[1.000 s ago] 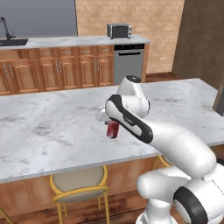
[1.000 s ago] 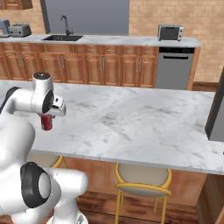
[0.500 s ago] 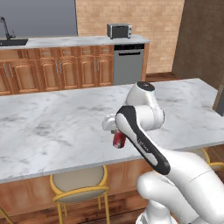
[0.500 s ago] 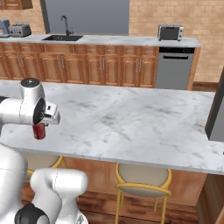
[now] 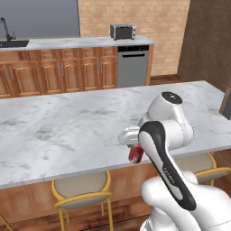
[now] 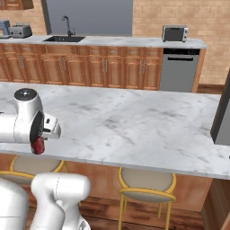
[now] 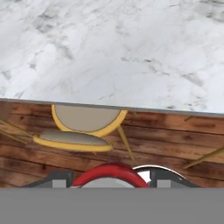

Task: Four empty soda cans are scattered around the kitchen. Gather all the cans and cluster them next to the stove for recycling.

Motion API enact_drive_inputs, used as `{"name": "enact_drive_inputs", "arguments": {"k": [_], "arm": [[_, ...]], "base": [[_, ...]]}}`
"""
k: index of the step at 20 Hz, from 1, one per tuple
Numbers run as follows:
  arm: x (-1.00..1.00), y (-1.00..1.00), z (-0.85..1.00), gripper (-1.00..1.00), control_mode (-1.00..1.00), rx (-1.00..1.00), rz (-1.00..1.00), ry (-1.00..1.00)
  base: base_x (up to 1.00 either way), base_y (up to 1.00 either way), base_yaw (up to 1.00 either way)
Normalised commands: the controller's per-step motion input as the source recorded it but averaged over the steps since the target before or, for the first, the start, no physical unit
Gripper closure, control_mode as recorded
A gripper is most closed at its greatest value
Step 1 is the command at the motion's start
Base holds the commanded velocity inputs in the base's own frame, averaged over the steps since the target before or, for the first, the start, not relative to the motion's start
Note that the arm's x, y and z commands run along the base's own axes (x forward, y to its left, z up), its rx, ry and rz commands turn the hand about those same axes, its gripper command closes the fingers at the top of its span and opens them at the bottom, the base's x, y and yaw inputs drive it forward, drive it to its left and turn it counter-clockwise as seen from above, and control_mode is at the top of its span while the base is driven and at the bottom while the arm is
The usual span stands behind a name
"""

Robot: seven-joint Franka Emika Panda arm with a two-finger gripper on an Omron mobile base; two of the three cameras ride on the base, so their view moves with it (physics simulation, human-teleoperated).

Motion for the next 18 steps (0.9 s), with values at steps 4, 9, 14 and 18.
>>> {"name": "enact_drive_inputs", "arguments": {"k": [4, 9, 14, 18], "arm": [[-0.46, -0.29, 0.11, 1.00, -1.00, 0.00, 0.00, 0.00], [-0.40, -0.22, 0.10, 1.00, -1.00, 0.00, 0.00, 0.00], [-0.39, -0.16, 0.12, 1.00, -1.00, 0.00, 0.00, 0.00], [-0.36, -0.09, 0.19, 1.00, -1.00, 0.00, -0.01, 0.00]], "base": [[0.00, 0.00, 0.00], [0.00, 0.00, 0.00], [0.00, 0.00, 0.00], [0.00, 0.00, 0.00]]}}
